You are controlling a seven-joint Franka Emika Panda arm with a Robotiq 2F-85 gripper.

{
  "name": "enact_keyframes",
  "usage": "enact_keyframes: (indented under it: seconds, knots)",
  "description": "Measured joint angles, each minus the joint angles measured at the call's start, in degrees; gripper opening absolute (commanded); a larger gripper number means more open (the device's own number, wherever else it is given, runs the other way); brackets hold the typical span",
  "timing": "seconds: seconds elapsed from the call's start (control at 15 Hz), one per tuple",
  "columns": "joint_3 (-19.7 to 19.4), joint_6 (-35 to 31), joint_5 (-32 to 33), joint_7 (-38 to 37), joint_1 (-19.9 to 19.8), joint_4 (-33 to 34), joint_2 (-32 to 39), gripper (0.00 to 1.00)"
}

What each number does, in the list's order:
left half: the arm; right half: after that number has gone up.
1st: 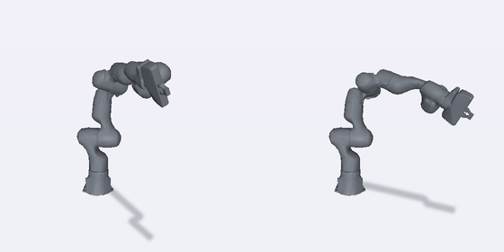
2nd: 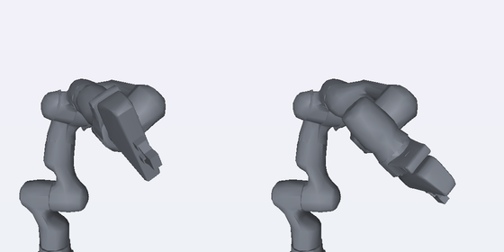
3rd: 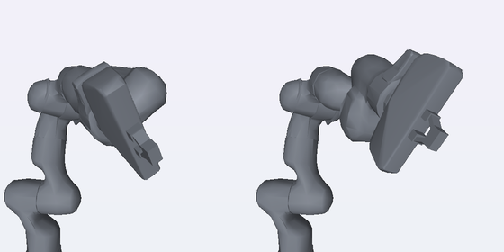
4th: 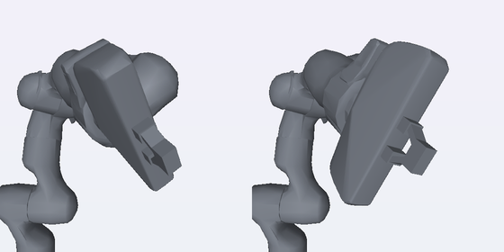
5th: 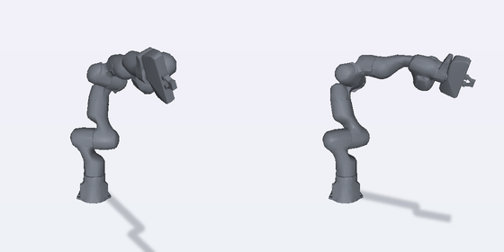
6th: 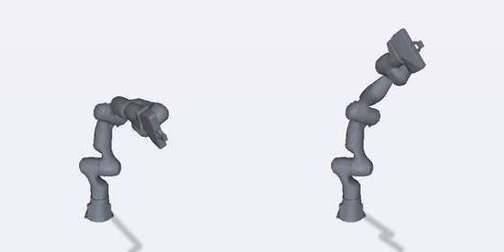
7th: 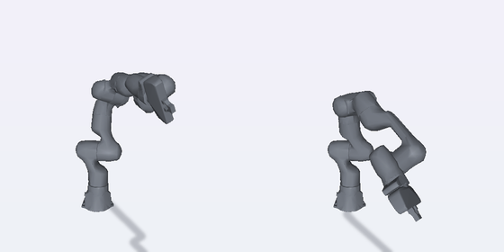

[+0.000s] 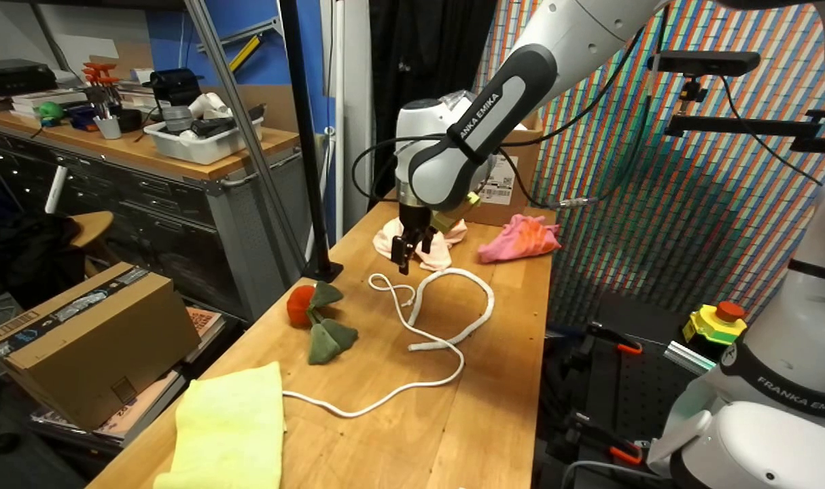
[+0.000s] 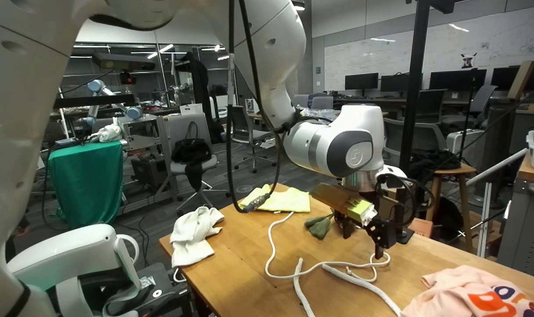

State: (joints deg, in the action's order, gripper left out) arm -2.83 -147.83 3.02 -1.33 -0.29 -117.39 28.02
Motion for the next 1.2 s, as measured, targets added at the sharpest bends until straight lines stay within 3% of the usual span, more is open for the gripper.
enact_keyframes:
  seconds: [0.67,1.2]
  knots:
    - [3.35,-2.01,-13.19,10.53,-9.63,-12.78,-4.45,1.00]
    - [5.92,-6.42,-22.41,16.55,-14.63,-19.24,-4.63,1.00]
